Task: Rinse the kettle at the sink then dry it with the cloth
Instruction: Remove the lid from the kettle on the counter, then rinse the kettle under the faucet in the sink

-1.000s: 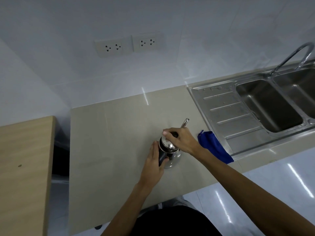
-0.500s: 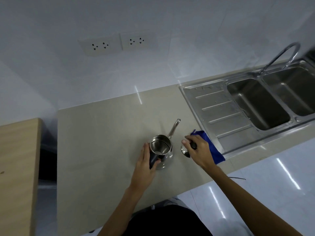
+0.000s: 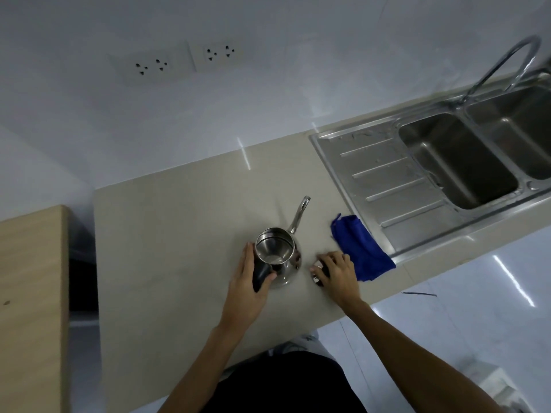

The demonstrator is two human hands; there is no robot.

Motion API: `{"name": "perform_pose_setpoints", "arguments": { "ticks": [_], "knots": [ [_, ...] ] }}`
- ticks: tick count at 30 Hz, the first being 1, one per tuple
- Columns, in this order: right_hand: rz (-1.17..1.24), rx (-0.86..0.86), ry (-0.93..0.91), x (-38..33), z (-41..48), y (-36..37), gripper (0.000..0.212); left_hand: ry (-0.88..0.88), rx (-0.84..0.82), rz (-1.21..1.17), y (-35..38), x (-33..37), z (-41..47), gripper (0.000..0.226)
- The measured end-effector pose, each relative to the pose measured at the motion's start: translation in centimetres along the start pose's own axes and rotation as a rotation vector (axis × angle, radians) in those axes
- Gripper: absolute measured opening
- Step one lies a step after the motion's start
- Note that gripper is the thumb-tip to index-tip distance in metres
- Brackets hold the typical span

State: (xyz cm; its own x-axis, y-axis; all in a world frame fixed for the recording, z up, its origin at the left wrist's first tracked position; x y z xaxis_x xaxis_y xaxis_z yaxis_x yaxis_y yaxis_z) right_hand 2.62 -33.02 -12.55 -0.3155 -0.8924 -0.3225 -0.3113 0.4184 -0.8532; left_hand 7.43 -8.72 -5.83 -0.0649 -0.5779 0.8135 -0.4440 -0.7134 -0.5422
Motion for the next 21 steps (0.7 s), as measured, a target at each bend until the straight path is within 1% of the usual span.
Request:
{"name": "perform_pose_setpoints", "arguments": {
  "ticks": [4, 7, 9, 10, 11, 12, 14, 16, 18, 21],
  "knots": [
    [-0.038, 0.016, -0.034, -0.3, 0.1, -0.1, 0.049, 0.008, -0.019, -0.05, -0.2, -0.4, -0.1, 0.085],
    [0.038, 0.085, -0.031, -0.4, 0.1, -1.3, 0.042, -0.016, -0.025, -0.092, -0.6, -1.0, -0.4, 0.087],
    [0.129, 0.197, -0.047, -1.0, 0.2, -3.2, 0.035, -0.033, 0.018, -0.13, -1.4, -1.3, -1.2, 0.077],
    [0.178, 0.239, -0.067, -1.5, 0.4, -4.2, 0.032, -0.035, 0.047, -0.15, -1.9, -1.3, -1.6, 0.067],
    [0.24, 0.244, -0.087, -2.1, 0.9, -4.9, 0.03, -0.043, 0.081, -0.171, -2.3, -1.4, -2.1, 0.057],
    [0.324, 0.201, -0.091, -2.7, 1.6, -5.2, 0.03, -0.062, 0.115, -0.2, -2.7, -1.6, -2.5, 0.047],
    [0.521, 0.037, -0.039, -3.7, 3.0, -4.9, 0.033, -0.122, 0.138, -0.284, -2.9, -2.2, -3.0, 0.036],
    [0.698, -0.13, 0.054, -4.5, 4.0, -3.5, 0.038, -0.168, 0.084, -0.346, -2.3, -2.5, -2.8, 0.034],
    [0.867, -0.257, 0.142, -5.2, 4.4, -1.8, 0.041, -0.17, 0.022, -0.368, -1.5, -2.3, -2.5, 0.035],
    [1.037, -0.346, 0.201, -5.9, 4.4, -0.2, 0.041, -0.177, -0.028, -0.461, -0.5, -1.9, -2.1, 0.039]
  ]
}}
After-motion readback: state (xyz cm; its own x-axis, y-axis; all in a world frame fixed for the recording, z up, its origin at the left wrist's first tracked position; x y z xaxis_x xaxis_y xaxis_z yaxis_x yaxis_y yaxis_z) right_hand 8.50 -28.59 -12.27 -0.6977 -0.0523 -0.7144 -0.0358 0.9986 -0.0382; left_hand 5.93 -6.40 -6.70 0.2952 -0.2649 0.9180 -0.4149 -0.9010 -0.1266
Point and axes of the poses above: each hand's wrist, its own z-axis towards the middle knuckle, its own y-axis out of the palm, x = y × z, the point moved 10 cm from there along z, towards the middle knuckle, and after that the axes turned 11 degrees about -x, right-handed, at the moved point
